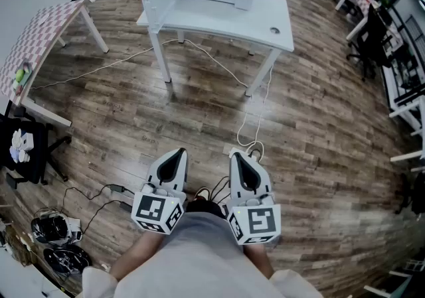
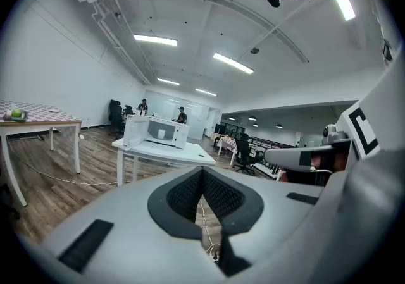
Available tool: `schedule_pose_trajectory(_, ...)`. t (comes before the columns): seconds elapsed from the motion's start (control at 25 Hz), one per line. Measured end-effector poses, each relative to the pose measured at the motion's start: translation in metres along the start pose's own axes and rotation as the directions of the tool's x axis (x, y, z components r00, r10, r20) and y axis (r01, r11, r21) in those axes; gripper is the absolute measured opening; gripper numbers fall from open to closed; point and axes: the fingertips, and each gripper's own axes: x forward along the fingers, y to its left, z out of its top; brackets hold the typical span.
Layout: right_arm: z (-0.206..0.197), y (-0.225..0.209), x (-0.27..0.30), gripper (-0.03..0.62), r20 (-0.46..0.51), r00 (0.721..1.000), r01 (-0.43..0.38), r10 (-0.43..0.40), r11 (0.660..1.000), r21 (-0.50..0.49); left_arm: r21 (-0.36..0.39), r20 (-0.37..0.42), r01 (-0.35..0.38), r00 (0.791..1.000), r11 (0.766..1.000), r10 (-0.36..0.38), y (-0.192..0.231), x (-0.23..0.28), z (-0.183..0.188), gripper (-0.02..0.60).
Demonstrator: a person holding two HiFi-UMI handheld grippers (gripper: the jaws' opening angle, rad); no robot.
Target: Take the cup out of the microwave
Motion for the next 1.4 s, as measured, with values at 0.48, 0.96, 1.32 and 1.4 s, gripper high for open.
schedule_pose_trajectory(0.48,0.025,-0.031,-0.020,0.021,0.034,0.997,-0.073,0.073,0.997,0.001,0.014,0.006,0.033,0.999,0.999,-0.033,-0.007,0.006,0.024,0.015)
schedule_pose_trajectory(0.96,0.064,-0.051,0.000,0.023,0.088,0.994,-0.063,0.059,0.997,0.052,0.017,0.015,0.077,0.997,0.997,-0.077,0.009,0.032,0.046,0.015)
schedule_pose_trajectory(1.32,0.076,-0.063,0.053,0.023,0.070,0.996,-0.058,0.053,0.995,0.081,-0.008,-0.005,0.096,0.995,0.995,-0.096,0.045,0.074,0.061,0.015)
schedule_pose_trajectory(1.4,0.080,-0.066,0.066,0.023,0.066,0.997,-0.052,0.047,0.995,0.081,-0.013,-0.011,0.102,0.995,0.995,-0.102,0.052,0.085,0.065,0.015)
